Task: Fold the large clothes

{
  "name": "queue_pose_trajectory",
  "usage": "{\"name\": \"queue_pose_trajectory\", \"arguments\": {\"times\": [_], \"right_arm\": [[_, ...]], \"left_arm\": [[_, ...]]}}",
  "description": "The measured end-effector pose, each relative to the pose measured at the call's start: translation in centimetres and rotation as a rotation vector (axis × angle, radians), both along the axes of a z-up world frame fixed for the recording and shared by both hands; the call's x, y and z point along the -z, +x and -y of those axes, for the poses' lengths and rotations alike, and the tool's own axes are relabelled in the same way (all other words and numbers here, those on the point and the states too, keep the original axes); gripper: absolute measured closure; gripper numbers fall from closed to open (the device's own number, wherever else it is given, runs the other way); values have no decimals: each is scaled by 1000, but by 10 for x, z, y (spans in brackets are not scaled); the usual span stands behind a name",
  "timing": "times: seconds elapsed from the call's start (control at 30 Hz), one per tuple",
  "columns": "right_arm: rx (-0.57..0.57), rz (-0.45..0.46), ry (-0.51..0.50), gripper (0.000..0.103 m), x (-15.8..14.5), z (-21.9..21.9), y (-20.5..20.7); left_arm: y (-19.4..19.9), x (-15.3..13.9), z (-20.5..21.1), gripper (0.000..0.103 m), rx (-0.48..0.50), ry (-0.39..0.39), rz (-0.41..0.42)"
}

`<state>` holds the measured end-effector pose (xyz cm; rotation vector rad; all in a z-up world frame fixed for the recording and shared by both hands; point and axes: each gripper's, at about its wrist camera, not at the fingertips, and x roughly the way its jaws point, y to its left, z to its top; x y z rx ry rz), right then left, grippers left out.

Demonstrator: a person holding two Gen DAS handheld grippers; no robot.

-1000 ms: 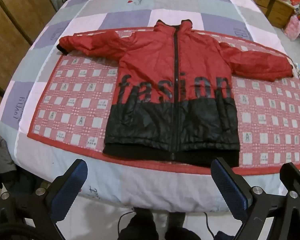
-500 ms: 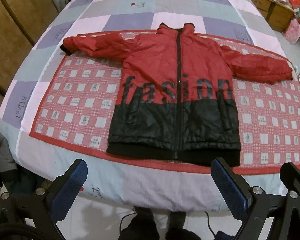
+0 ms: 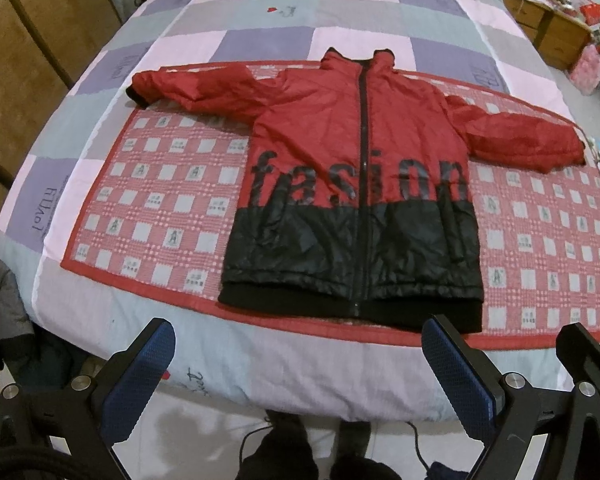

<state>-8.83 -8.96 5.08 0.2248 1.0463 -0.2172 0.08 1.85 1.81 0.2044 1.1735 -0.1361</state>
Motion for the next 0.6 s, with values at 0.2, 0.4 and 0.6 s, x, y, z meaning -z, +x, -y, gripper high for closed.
{"name": "queue_pose_trajectory", "arguments": {"times": [0.2, 0.4, 0.6], "right_arm": [[-6, 1, -3, 0, 1, -4, 2], [-7, -1, -2, 0, 2, -10, 6], [-6, -1, -2, 0, 3, -10, 7]], "left_arm": [[1, -7, -5, 2, -2, -3, 2], [3, -16, -13, 2, 2, -5, 2], [6, -18, -17, 2, 1, -7, 5]]}}
